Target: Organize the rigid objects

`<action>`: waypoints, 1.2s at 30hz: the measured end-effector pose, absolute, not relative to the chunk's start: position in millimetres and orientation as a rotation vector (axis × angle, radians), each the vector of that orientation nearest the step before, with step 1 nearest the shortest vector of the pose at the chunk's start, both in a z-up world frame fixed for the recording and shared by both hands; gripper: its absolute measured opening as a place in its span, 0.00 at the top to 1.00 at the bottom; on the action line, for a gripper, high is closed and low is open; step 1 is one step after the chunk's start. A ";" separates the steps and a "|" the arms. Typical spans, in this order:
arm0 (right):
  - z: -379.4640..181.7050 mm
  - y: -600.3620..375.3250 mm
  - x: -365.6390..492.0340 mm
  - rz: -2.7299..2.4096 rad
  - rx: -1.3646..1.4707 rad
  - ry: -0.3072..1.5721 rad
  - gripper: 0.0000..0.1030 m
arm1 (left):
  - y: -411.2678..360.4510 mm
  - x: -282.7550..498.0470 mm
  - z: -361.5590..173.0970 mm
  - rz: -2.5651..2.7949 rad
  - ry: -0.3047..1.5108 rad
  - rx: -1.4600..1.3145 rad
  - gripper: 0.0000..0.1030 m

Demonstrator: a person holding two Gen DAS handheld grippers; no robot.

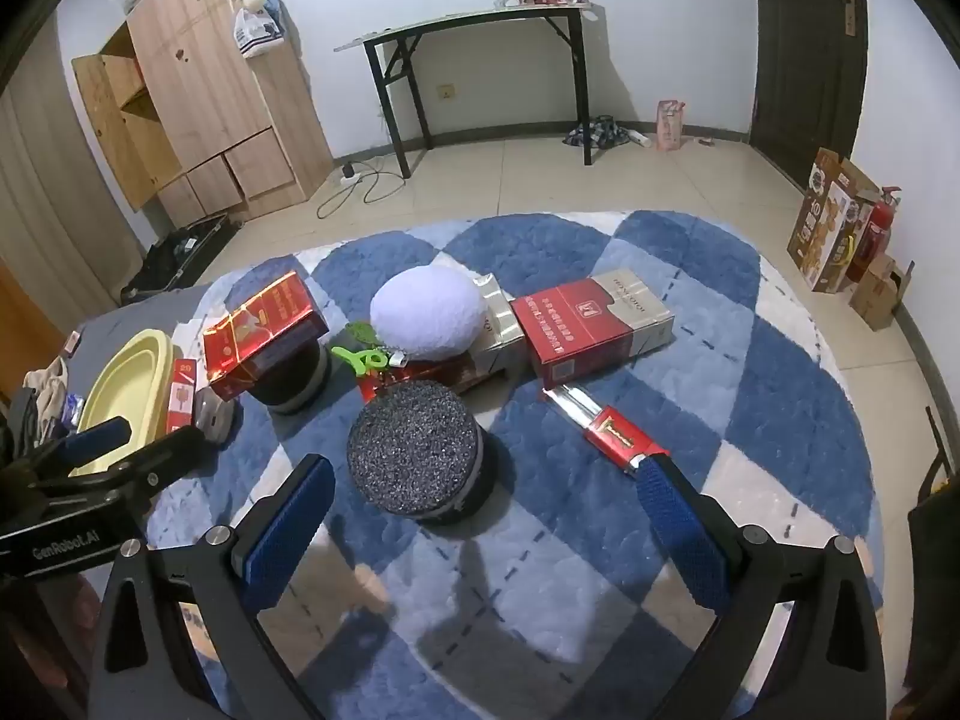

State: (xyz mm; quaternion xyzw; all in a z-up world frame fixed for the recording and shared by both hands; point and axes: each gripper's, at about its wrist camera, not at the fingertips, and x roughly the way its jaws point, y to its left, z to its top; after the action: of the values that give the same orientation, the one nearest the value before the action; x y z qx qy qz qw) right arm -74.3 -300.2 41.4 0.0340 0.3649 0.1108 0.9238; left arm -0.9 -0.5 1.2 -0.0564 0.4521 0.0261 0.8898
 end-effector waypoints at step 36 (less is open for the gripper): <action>38.6 -295.8 -74.8 0.253 0.027 0.756 0.00 | 6.6 -1.3 -13.7 0.089 0.990 -0.137 0.00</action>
State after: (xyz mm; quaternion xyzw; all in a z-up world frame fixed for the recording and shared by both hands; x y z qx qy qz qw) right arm -74.8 -295.8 38.6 0.0129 0.3678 0.1232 0.9216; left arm -1.3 6.6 -13.7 -0.0655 0.4747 0.0426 0.8767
